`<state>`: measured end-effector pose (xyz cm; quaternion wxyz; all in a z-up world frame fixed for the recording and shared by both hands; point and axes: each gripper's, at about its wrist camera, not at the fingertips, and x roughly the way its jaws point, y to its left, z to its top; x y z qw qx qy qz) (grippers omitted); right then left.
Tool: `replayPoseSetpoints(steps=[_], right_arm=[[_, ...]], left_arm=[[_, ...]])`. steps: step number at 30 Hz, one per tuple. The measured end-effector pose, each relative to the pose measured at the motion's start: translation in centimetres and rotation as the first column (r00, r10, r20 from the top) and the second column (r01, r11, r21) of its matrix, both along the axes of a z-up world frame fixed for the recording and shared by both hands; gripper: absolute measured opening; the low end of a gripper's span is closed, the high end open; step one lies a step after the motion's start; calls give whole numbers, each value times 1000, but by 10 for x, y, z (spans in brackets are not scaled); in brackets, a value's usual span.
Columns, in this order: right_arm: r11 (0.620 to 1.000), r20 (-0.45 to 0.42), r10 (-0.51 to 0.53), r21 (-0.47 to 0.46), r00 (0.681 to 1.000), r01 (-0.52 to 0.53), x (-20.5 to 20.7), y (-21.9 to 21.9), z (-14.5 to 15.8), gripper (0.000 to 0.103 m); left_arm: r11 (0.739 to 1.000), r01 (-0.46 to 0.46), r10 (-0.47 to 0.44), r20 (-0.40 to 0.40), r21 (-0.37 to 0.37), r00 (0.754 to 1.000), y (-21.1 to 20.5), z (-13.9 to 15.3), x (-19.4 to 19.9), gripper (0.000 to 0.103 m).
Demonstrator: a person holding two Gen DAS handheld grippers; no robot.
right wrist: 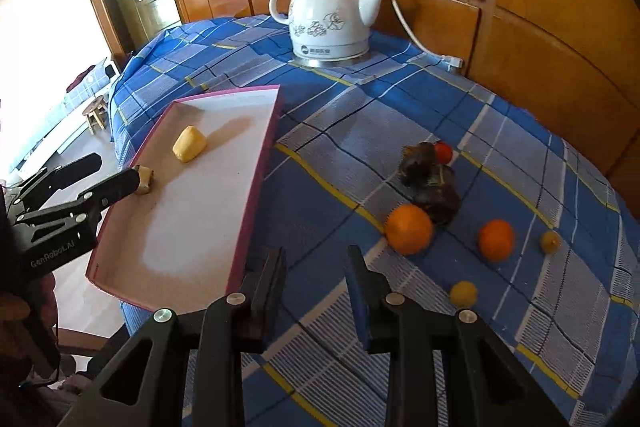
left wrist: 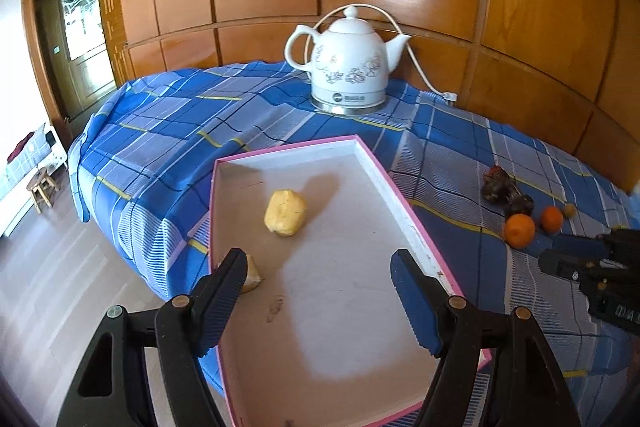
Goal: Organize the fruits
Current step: 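Reach the left gripper to a small yellow-green round fruit and grasp it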
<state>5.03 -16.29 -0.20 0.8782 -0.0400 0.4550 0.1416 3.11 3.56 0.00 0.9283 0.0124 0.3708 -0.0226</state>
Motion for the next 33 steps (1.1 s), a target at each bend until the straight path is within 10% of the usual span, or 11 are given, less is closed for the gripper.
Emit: replayPoseSetpoints(steps=[22, 33], right_arm=[[943, 39, -305, -127, 952, 307, 8, -162, 8, 30], [886, -58, -461, 19, 886, 463, 5, -228, -14, 30]], left_arm=[[975, 221, -220, -42, 32, 975, -65, -3, -3, 69], [847, 529, -529, -168, -53, 832, -168, -19, 9, 43]])
